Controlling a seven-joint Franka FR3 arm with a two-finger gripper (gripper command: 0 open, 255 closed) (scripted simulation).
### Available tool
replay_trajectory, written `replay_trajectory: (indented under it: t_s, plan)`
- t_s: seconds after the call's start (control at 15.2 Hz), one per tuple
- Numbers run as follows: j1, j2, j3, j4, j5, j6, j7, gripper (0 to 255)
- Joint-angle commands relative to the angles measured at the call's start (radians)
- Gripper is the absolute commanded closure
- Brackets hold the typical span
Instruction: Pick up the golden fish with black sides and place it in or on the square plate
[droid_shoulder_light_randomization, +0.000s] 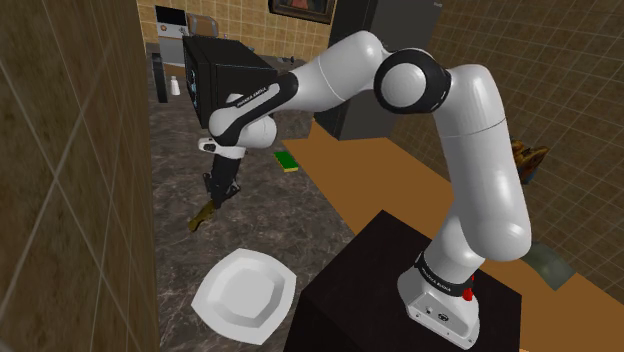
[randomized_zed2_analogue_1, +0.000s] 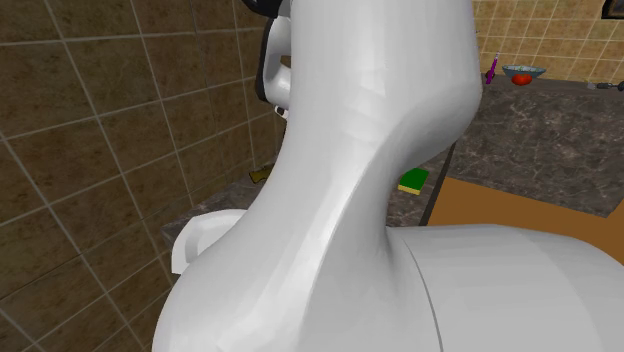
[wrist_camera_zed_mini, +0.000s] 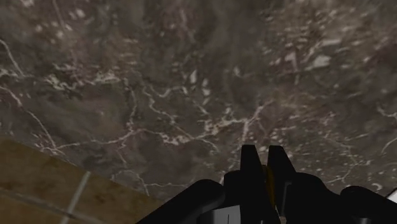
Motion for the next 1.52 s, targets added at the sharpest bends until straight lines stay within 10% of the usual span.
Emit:
replay_trajectory:
  t_s: [0.0, 0.26, 1.45]
  plan:
    - [0.001, -0.018, -0.003, 0.002, -0.005, -0.019, 0.009, 255]
    - [0.002, -0.055, -0.007, -0.001, -0.013, -0.051, 0.024, 255]
    - [0.101, -0.514, 0.155, -0.781, 0.254, 0.310, -0.039, 255]
